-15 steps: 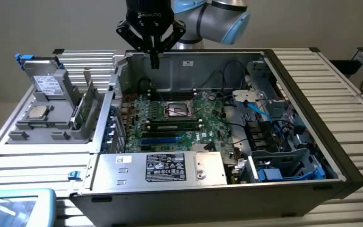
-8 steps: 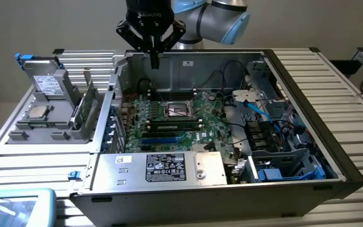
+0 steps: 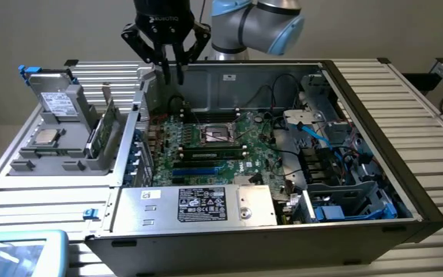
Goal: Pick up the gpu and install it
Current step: 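Reach for the gpu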
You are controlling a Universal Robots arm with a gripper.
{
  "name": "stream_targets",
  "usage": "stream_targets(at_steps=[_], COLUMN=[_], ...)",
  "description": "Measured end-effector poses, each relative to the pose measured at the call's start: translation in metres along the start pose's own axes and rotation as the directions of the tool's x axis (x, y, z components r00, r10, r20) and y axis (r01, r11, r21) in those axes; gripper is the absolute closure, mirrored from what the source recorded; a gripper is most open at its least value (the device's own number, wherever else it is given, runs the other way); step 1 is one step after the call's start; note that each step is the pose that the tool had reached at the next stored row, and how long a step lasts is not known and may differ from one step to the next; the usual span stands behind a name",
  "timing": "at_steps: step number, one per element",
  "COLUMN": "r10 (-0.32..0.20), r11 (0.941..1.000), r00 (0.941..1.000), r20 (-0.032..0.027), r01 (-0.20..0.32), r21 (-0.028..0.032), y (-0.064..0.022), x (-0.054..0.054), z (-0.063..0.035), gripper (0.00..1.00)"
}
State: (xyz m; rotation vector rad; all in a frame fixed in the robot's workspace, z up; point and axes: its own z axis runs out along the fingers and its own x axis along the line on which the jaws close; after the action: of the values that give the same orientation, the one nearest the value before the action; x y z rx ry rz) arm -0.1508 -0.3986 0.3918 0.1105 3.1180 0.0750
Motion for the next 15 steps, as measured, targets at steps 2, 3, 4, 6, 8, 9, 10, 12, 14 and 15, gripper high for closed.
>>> stream_targets(at_steps=[2,3,4,6,8,9,10,12,14,15], r10=[0.000,0.000,0.000,0.000,0.000,0.000,0.000,0.000,0.000,0.000], r11=[1.0000,1.0000,1.0000,1.0000,1.0000,1.0000,1.0000,1.0000,1.0000,1.0000], r00=[1.0000,1.0000,1.0000,1.0000,1.0000,1.0000,1.0000,1.0000,1.0000,1.0000], r20=[0.0000,0.0000,-0.0001,0.0000,0.0000,0.0000,0.0000,0.0000,0.0000,0.0000], r01=[0.000,0.000,0.000,0.000,0.000,0.000,0.000,0.000,0.000,0.000], r21=[0.0000,0.0000,0.0001,0.0000,0.0000,0.0000,0.0000,0.0000,0.0000,0.0000], y=[-0.0005,-0.0007,-0.0010,-0.0013,-0.0014,-0.0015,-0.0016,-0.0016,-0.0015,-0.0014], x=[0.009,0.013,0.018,0.027,0.036,0.041,0.045,0.055,0.064,0.068], z=[0.0000,0.0000,0.0000,0.0000,0.0000,0.0000,-0.0001,0.0000,0.0000,0.0000], gripper=[0.68,0.68,0.68,0.68,0.68,0.68,0.68,0.68,0.68,0.68])
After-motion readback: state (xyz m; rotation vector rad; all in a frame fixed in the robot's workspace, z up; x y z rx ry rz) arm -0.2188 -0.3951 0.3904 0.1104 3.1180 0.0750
